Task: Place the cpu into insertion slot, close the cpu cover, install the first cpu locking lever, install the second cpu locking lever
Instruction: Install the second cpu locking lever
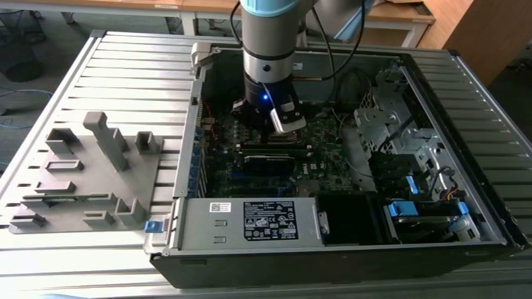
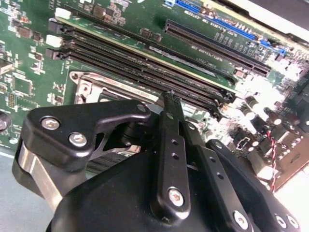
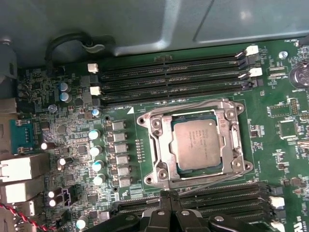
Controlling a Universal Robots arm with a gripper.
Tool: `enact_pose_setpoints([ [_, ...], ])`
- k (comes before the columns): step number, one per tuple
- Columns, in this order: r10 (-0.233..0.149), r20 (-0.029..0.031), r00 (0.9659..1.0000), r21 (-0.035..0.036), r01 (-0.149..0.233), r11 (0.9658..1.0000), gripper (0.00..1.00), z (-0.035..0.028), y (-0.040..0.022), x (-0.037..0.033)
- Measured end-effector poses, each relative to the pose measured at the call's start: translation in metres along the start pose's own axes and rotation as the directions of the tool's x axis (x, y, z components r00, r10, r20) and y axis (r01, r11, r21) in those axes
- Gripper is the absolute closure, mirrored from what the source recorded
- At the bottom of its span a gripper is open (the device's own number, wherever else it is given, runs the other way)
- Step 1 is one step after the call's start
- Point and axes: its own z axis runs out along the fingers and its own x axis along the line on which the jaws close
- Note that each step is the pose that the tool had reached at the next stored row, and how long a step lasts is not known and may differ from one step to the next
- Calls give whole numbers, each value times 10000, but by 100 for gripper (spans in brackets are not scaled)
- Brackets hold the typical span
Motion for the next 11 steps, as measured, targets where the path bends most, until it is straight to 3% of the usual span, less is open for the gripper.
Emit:
enact_pose_setpoints([
  [11,2,-6,10000,-46,-2,10000,90,23,-9,54],
])
